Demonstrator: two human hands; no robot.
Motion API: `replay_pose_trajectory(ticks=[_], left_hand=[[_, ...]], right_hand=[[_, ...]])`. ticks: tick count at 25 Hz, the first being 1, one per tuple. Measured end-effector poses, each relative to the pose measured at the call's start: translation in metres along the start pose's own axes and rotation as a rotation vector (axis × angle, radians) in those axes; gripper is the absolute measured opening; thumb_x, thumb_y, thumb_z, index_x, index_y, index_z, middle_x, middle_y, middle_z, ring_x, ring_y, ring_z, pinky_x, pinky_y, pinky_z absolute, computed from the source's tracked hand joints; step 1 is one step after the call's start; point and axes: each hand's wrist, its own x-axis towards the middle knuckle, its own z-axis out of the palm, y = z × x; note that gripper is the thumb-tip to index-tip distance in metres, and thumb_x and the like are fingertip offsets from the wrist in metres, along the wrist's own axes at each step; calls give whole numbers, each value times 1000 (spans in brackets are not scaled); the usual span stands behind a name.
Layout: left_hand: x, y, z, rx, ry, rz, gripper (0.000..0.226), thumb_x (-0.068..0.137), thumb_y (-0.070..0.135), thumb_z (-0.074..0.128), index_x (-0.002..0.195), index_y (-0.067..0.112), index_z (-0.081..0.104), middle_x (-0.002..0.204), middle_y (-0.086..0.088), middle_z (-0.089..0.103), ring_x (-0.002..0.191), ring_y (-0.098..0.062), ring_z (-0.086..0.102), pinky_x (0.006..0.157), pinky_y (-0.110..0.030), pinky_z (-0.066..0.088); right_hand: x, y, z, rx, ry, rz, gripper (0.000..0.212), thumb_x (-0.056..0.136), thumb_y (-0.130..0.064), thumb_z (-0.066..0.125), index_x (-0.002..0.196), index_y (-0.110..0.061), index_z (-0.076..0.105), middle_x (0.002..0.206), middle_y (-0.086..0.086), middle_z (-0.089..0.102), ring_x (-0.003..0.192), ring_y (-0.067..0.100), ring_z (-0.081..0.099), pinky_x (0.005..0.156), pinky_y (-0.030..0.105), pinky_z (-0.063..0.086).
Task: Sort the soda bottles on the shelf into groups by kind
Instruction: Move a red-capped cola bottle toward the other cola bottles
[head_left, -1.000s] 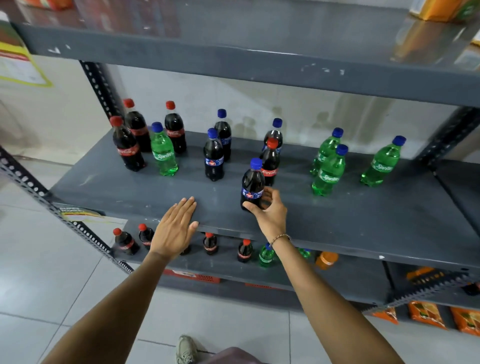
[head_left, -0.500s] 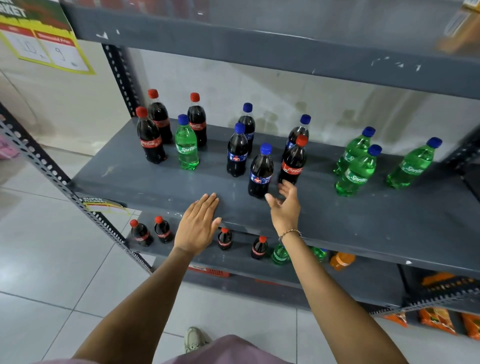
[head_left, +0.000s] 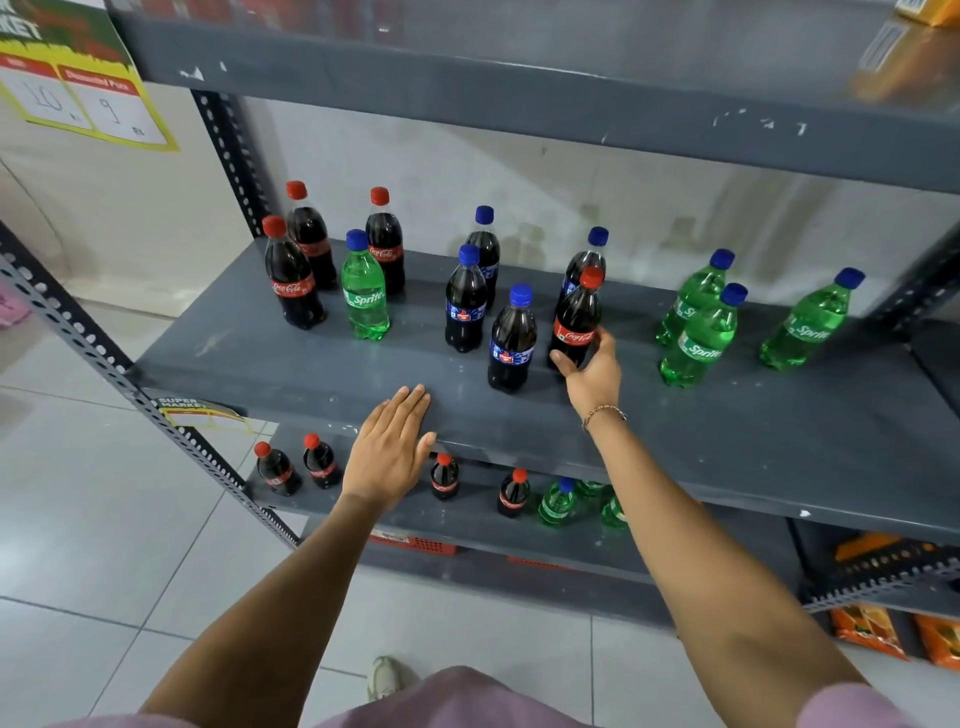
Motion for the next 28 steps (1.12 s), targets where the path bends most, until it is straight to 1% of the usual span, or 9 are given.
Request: replay_pose_trajectory(ticks=[3, 6, 13, 20, 23, 24, 26, 27, 28], left_hand=[[-1, 1, -1, -5, -8, 2, 61, 99, 44, 16, 135, 3, 46, 141, -12, 49, 134, -27, 39, 111, -40, 27], [0, -1, -2, 0, -7, 11, 62, 99, 45, 17, 135, 4, 46, 141, -11, 48, 133, -27, 40, 111, -41, 29], [0, -2, 0, -5, -5, 10, 63, 99, 45, 16, 135, 3, 46, 140, -12, 49, 133, -28, 40, 110, -44, 31], [1, -3, 3, -33, -1, 5, 62, 98, 46, 17, 137, 5, 43, 142, -12, 47, 135, -27, 36, 111, -42, 27], [0, -2, 2, -35, 6, 7, 61, 99, 46, 17, 136, 5, 44, 141, -12, 48, 134, -28, 37, 111, -42, 28], [0, -2, 2, -37, 7, 7, 61, 99, 46, 18, 136, 5, 44, 141, -12, 48, 134, -28, 38, 110, -42, 28], [0, -1, 1, -35, 6, 10, 61, 99, 45, 18, 135, 4, 45, 140, -12, 49, 133, -29, 39, 110, -42, 28], [0, -2, 1, -33, 5, 13, 61, 99, 45, 18, 135, 4, 45, 140, -13, 49, 133, -29, 40, 110, -42, 29], [0, -2, 1, -33, 4, 15, 61, 99, 45, 18, 135, 4, 45, 140, -13, 49, 133, -29, 40, 110, -42, 29]], right_hand=[[1, 0, 0, -9, 27, -1, 54, 79, -10, 69, 126, -7, 42, 125, 14, 58, 115, 26, 53, 90, 24, 36], [-3, 4, -2, 20, 37, 3, 50, 80, -6, 67, 124, -8, 44, 120, 14, 61, 111, 26, 56, 90, 25, 40], [-34, 24, -27, 5, 105, 16, 56, 86, -4, 57, 136, -14, 34, 132, 12, 53, 122, 23, 48, 105, 32, 36], [-42, 39, -70, -31, 147, 75, 61, 88, -3, 54, 140, -17, 27, 136, 11, 50, 127, 25, 44, 110, 39, 33], [-51, 40, -75, 12, 145, 98, 69, 87, -2, 56, 143, -13, 17, 147, 12, 34, 136, 24, 32, 115, 39, 25], [-59, 40, -71, 12, 222, 87, 66, 86, -1, 56, 141, -8, 20, 145, 14, 33, 135, 25, 32, 114, 36, 26], [-80, 38, -52, -45, 431, -3, 42, 85, 0, 54, 125, -1, 39, 125, 20, 44, 115, 30, 47, 100, 30, 37], [-90, 35, -40, -69, 466, -63, 28, 86, 0, 53, 113, -1, 47, 112, 20, 50, 102, 29, 52, 92, 32, 42], [-97, 30, -27, -76, 425, -116, 18, 87, -2, 53, 104, -1, 51, 103, 19, 54, 91, 27, 54, 86, 38, 47]])
